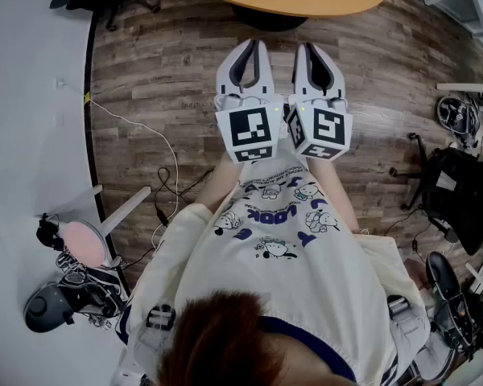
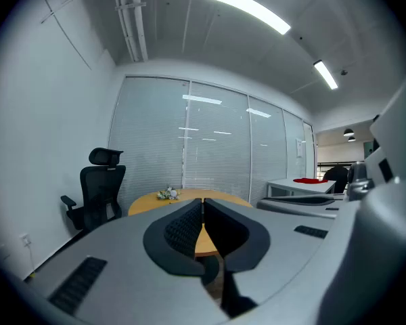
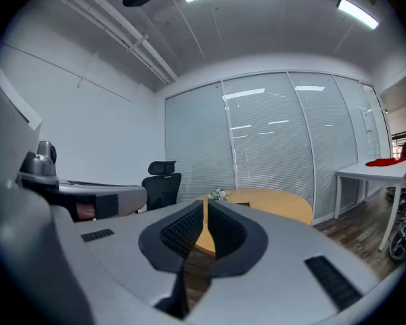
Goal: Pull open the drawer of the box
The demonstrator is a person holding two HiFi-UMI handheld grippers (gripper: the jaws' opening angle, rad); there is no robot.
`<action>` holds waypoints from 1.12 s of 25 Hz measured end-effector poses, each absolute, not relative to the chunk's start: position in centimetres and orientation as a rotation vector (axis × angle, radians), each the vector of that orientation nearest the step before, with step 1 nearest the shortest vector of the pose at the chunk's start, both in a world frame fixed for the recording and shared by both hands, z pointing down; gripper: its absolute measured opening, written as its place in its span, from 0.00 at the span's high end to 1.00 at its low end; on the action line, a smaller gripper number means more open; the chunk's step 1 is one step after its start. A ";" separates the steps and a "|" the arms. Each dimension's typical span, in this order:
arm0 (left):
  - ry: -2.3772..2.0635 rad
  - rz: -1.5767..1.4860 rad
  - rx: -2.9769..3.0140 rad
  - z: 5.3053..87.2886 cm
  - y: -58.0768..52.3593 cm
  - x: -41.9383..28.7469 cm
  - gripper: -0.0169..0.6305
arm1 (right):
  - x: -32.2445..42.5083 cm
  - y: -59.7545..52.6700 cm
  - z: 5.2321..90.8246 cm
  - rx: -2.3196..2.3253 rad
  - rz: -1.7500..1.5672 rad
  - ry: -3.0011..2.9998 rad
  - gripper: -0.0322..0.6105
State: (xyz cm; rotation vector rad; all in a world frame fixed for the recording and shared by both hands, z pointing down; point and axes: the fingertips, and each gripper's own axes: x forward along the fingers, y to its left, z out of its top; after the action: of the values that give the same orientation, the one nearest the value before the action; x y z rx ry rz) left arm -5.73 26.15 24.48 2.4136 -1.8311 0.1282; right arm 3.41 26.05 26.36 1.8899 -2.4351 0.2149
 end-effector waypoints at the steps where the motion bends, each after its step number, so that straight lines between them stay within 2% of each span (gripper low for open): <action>1: -1.829 0.130 2.414 24.6 26.1 -5.7 0.94 | 3.4 26.0 26.4 1.891 0.216 -2.434 0.89; 28: -1.927 0.159 2.302 26.2 21.6 -2.2 0.94 | 6.7 20.7 27.9 1.736 0.255 -2.524 0.88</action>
State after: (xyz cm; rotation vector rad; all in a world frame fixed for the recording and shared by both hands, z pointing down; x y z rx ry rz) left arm -2.20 21.62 26.16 2.3016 -1.9268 0.1586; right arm 6.66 20.74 27.89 1.7359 -2.5237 0.2551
